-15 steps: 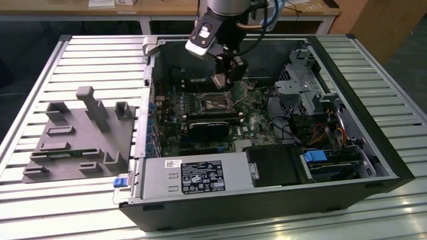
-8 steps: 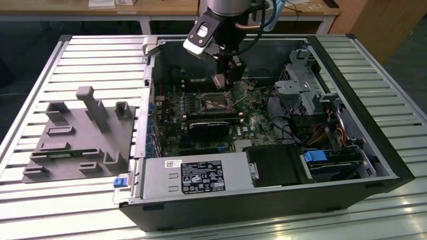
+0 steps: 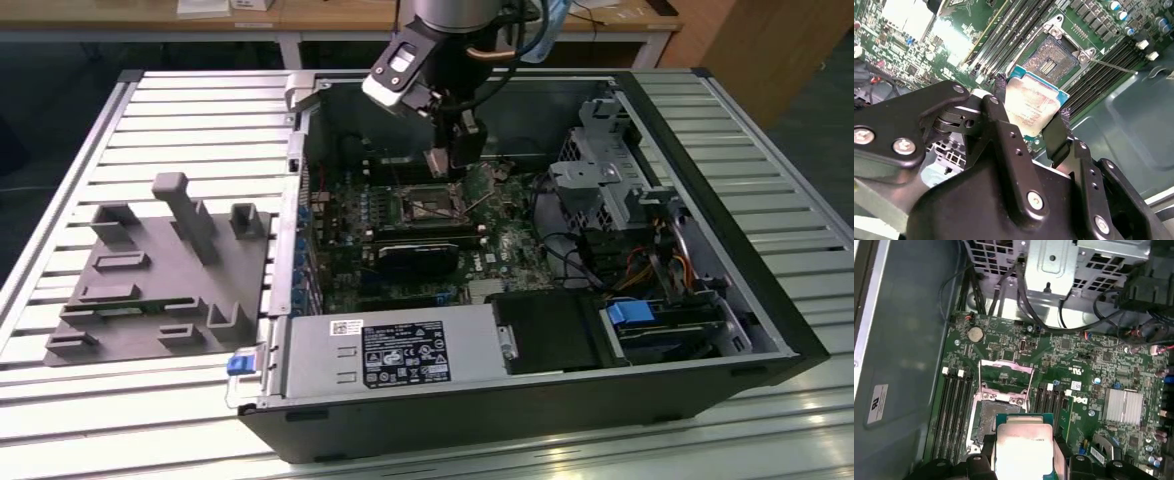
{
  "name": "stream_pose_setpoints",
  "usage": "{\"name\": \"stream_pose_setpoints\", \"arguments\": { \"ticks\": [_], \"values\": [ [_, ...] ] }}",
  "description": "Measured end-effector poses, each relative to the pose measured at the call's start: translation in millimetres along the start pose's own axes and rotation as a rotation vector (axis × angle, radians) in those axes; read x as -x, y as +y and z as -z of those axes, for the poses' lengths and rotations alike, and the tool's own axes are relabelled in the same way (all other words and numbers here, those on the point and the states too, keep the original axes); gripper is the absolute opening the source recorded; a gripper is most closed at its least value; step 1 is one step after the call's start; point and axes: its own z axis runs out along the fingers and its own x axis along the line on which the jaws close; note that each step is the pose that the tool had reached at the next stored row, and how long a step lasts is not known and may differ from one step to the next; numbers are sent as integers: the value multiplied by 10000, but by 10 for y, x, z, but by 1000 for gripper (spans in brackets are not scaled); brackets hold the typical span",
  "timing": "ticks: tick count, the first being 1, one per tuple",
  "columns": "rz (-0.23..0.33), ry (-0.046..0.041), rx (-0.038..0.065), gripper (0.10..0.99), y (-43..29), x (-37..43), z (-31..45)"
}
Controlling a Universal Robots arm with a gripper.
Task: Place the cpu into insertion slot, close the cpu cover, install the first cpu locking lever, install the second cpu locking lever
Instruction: 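Place the cpu into insertion slot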
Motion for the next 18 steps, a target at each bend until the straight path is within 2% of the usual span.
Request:
{"name": "stream_pose_setpoints", "arguments": {
  "ticks": [7,18],
  "values": [
    [-826,-58,12,537,-1,0,-16],
    [-1229,-86,19,537,-14,-28,-169]
  ]
}}
